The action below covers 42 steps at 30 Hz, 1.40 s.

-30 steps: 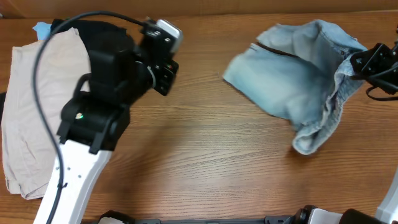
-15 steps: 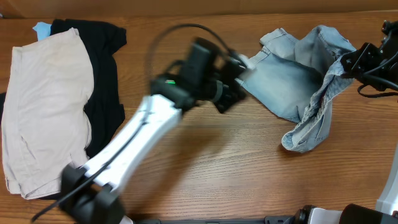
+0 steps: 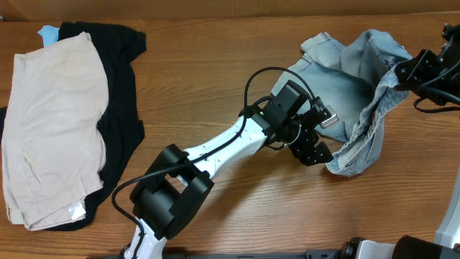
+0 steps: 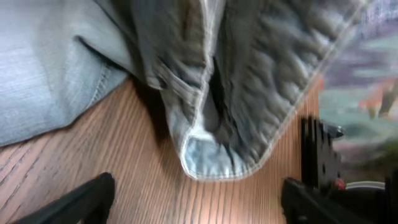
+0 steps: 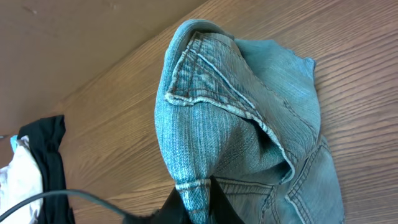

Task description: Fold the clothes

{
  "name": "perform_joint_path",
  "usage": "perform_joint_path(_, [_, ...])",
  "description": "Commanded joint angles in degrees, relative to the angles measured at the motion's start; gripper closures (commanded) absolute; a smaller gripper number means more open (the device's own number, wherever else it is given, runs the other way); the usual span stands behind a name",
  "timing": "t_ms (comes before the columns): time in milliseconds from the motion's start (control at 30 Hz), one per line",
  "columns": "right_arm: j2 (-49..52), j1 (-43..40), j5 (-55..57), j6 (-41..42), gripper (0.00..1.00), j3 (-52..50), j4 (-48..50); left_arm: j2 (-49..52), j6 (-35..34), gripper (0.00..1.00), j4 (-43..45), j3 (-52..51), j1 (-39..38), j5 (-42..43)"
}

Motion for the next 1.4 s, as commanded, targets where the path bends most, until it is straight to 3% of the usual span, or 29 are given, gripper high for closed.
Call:
perform_joint_path(0, [-0.85,0.13,-0.5,-0.42,0.96,0.44,0.74,3.04,-10.54,0.04,3.58,0.09,-0.42,-3.02])
perform_joint_path(133, [-0.85,0.13,-0.48,-0.42,0.96,0.44,0.76,6.14,-14.19,0.02,8.33,0.09,-1.27,-4.79])
perform_joint_path(400, [-0.85,0.13,-0.44,-0.44,0.96,0.44,1.09,9.33,-15.15,0.0,17.2,0.09,-2.43,-4.85])
perform_joint_path(867, [-0.85,0.13,1.05,-0.46,0.96,0.44,1.38,12.0,-13.0,0.0,15.56,0.09,-4.39,-7.15])
perform_joint_path(933, [-0.85,0.13,1.05,-0.46,0.96,0.44,1.33,12.0,-12.33,0.19,15.3,0.09,-4.39,-7.04])
perform_joint_path(967, [-0.85,0.13,1.05,-0.46,0.96,0.44,1.31,11.96,-12.31,0.33,15.47,0.09,-4.33,-6.71])
perform_joint_path(1033, [-0.85,0.13,1.09,-0.46,0.96,0.44,1.25,11.72,-12.33,0.8,16.24,0.11,-3.82,-5.05])
perform_joint_path(1067, [-0.85,0.13,1.4,-0.44,0.96,0.44,1.25,11.54,-12.35,0.96,16.76,0.11,-3.37,-3.41])
perform_joint_path(1167, [-0.85,0.11,2.54,-0.44,0.96,0.44,1.14,10.91,-13.44,0.96,18.95,0.11,-0.57,6.8])
perform_joint_path(1367, [-0.85,0.13,2.49,-0.44,0.96,0.44,1.16,10.73,-25.09,0.96,19.76,0.61,5.55,16.65])
